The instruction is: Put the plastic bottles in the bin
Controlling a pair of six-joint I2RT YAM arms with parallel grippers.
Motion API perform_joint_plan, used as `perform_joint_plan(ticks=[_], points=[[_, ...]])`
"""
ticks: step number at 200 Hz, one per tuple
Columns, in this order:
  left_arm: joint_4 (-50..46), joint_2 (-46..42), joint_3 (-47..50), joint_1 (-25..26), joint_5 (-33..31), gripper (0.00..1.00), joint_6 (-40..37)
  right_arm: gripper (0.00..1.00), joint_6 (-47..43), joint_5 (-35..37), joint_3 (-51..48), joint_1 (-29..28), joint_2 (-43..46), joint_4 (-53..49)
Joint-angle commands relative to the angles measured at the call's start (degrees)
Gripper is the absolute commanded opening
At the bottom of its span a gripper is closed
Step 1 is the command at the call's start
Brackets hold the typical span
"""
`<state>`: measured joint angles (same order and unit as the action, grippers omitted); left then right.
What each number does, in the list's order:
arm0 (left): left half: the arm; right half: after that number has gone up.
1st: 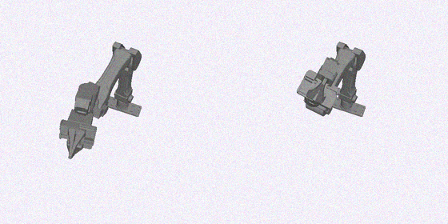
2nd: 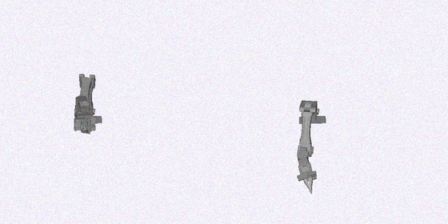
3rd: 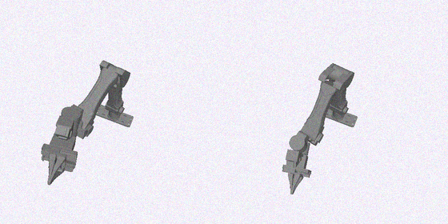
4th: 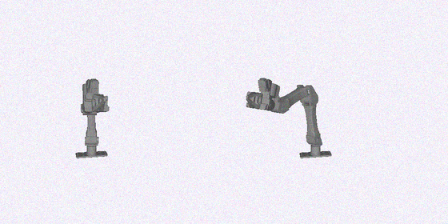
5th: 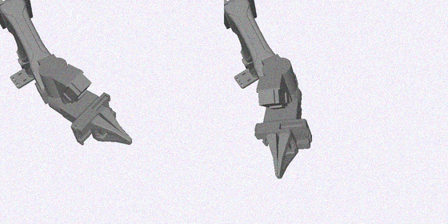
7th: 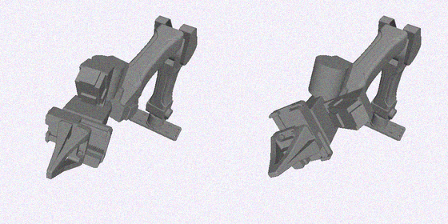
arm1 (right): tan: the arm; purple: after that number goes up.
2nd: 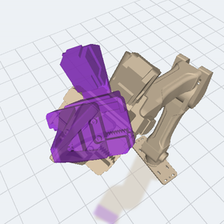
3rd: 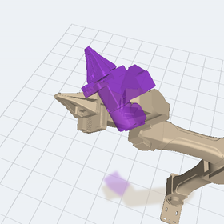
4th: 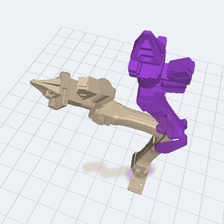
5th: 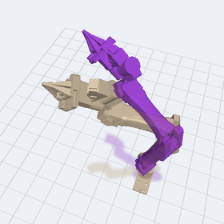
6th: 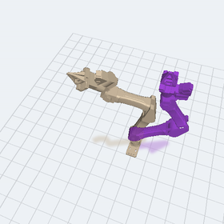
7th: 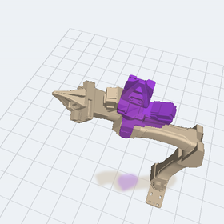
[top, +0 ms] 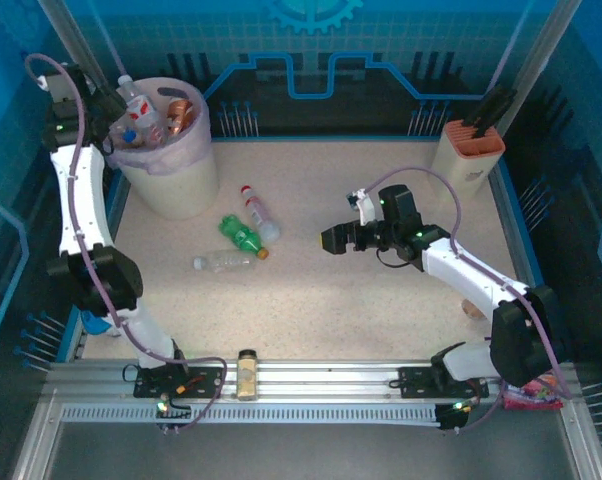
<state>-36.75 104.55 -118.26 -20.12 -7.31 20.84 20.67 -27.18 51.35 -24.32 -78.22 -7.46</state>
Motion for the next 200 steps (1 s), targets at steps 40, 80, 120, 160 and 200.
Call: perform_joint_plan(ticks=[40,80,120,160,200], points=[[-5.35,3.71,-2.93,-0.36,0.53,0.95,-3.67,1.0,-3.69,2.59,1.15,-2.92,-0.71,-4.21],[-6.61,1.58,-3.84,-0.36,0.7,0.99,-5.12,1.0,-4.32,2.92,2.54,-3.72,-2.21,-4.71],[-9.14,-4.41,-4.53,0.29,0.96,0.99,-7.18,1.0,-4.45,3.81,3.48,-3.46,-2.5,-3.92],[-12.9,-14.85,4.4,7.28,0.14,0.99,-6.5,1.0,-4.78,4.13,6.49,-2.79,-5.6,-5.18],[-11.93,-26.52,26.22,16.22,4.04,0.99,0.33,1.0,-4.54,4.7,8.19,-1.49,-7.6,-6.39]])
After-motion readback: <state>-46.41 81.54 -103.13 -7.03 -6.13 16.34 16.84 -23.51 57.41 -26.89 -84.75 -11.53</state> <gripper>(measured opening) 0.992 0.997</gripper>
